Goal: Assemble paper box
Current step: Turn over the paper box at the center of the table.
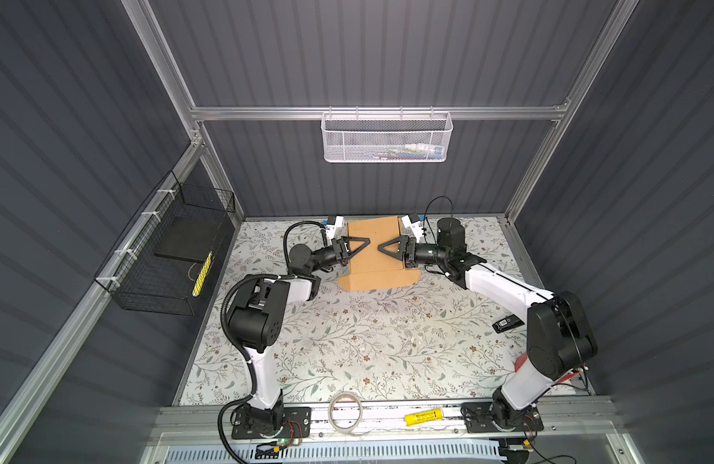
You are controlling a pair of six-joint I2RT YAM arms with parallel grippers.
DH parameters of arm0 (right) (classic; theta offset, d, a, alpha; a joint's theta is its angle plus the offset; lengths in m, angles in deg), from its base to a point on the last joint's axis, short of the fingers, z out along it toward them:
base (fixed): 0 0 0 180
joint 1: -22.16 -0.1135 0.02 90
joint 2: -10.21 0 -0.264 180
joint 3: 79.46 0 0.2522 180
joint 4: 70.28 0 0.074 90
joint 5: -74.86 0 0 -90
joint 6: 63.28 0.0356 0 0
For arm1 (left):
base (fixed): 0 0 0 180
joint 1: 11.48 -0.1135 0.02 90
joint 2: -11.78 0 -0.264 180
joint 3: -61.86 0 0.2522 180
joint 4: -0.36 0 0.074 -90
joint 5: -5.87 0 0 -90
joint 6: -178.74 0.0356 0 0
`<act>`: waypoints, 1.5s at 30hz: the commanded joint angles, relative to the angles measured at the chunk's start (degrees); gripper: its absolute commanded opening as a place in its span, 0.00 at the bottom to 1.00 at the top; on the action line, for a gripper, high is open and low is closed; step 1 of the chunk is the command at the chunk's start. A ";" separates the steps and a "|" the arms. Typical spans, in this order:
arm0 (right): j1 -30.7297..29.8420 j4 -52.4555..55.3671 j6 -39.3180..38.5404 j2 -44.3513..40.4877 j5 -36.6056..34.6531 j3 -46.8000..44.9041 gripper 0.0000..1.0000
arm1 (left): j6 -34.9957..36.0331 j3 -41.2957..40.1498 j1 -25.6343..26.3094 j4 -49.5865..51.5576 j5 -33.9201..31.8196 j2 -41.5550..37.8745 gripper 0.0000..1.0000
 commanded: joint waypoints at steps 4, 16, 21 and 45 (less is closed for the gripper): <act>0.89 -0.85 -0.90 -2.19 -0.09 -0.48 0.84 | -2.08 0.49 -1.99 -2.44 0.32 -0.57 0.50; 4.95 10.16 -10.87 -9.66 -3.93 -4.36 0.84 | -4.92 -0.13 -5.06 0.24 -0.26 -0.24 0.48; 6.93 19.01 -19.84 -13.76 -8.65 -4.42 0.84 | -4.42 -1.83 -6.76 5.99 -0.77 -1.60 0.47; 7.03 25.36 -45.82 -26.39 -31.60 -12.24 0.84 | 13.54 2.94 -9.83 67.57 -3.80 -13.68 0.42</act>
